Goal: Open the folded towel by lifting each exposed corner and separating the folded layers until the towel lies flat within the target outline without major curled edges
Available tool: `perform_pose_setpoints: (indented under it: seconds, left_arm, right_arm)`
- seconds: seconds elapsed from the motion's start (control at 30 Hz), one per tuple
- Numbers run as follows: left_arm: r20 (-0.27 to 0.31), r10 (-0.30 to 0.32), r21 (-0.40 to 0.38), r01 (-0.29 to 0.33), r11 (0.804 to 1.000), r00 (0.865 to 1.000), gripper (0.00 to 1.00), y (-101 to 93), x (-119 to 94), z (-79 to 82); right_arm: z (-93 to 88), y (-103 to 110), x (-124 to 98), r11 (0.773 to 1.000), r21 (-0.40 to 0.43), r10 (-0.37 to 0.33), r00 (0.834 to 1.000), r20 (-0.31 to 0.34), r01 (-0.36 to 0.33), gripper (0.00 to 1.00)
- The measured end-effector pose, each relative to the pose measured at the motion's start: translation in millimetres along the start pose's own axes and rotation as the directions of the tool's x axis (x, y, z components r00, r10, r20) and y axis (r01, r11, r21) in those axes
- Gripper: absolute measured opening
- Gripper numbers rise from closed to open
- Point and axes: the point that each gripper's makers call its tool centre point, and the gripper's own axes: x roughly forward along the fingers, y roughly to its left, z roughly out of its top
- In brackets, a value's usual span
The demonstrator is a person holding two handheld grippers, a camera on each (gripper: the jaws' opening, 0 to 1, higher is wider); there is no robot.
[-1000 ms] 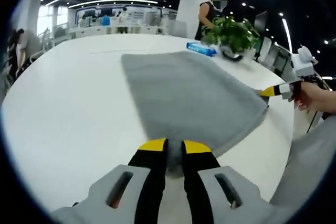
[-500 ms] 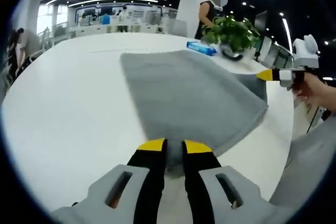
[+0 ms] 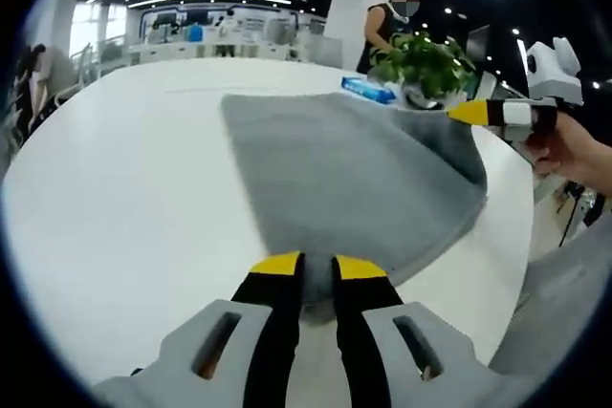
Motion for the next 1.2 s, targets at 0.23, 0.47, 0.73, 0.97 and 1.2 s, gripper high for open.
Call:
perform_pose_setpoints:
  seconds: [0.23, 0.47, 0.73, 0.97, 1.2]
  left_arm:
    - [0.003, 0.001, 0.000, -0.001, 1.000, 1.000, 0.12, -0.1, -0.1, -0.5]
    - [0.008, -0.002, -0.016, 0.002, 1.000, 1.000, 0.12, 0.5, 0.0, -0.4]
    - [0.013, -0.009, -0.053, 0.009, 0.999, 1.000, 0.12, 1.0, 0.0, 0.1]
    - [0.013, -0.010, -0.055, 0.011, 0.998, 1.000, 0.12, 1.1, -0.1, 0.0]
    - [0.012, -0.012, -0.060, 0.012, 0.998, 1.000, 0.12, 1.5, 0.1, -0.2]
  right_arm:
    - [1.5, 40.0, 8.9, 0.995, -0.067, 0.078, 0.997, -0.013, -0.079, 0.00]
    - [-12.2, 76.5, 14.7, 0.980, -0.125, 0.148, 0.987, -0.057, -0.155, 0.00]
    - [-36.3, 114.6, 17.3, 0.944, -0.226, 0.214, 0.968, -0.134, -0.240, 0.00]
    - [-48.5, 147.7, 15.2, 0.911, -0.253, 0.291, 0.942, -0.168, -0.327, 0.00]
    - [-58.3, 162.1, 12.4, 0.891, -0.253, 0.334, 0.921, -0.202, -0.378, 0.00]
